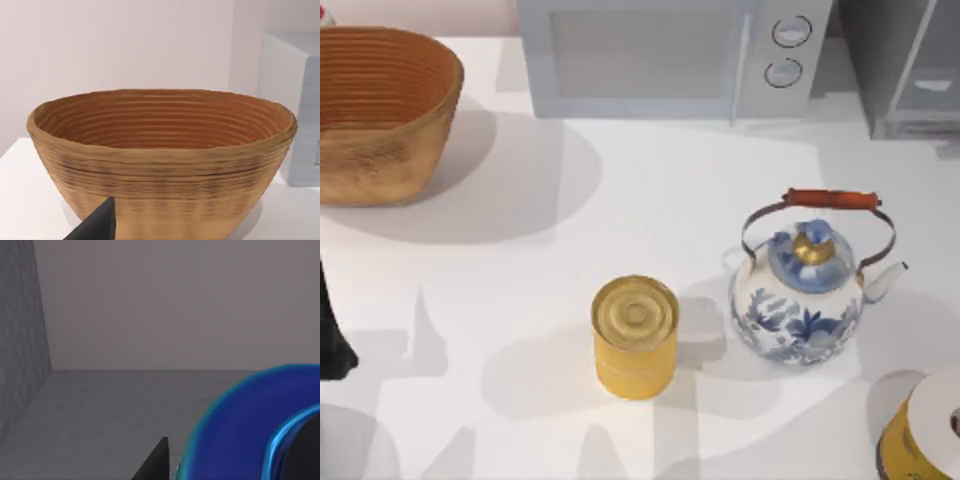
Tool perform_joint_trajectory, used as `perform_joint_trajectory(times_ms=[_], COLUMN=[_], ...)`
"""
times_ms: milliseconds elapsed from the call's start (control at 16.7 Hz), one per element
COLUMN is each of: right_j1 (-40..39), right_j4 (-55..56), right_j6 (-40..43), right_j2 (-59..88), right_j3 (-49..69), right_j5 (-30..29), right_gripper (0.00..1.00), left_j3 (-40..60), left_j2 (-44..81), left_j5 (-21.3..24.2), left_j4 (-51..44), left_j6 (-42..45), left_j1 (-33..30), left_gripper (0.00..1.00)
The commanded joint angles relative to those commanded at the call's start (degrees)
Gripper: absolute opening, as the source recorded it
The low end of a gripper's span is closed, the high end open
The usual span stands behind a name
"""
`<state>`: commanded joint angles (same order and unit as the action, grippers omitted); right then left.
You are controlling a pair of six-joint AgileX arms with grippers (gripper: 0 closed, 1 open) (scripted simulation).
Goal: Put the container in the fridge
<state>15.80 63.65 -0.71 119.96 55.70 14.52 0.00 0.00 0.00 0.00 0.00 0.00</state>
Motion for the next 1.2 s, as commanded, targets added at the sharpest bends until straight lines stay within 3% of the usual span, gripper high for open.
perform_joint_trajectory(times_ms=[540, 1200], right_j1=[0.08, -3.07], right_j4=[-0.32, -12.13], right_j6=[-0.06, 0.04], right_j2=[1.95, 14.84], right_j3=[2.4, 28.06], right_j5=[-0.58, -2.37], right_gripper=[0.01, 0.01], left_j3=[0.0, 0.0], left_j2=[0.0, 0.0], left_j5=[0.0, 0.0], left_j4=[0.0, 0.0], left_j6=[0.0, 0.0], left_j1=[0.0, 0.0], left_gripper=[1.0, 1.0])
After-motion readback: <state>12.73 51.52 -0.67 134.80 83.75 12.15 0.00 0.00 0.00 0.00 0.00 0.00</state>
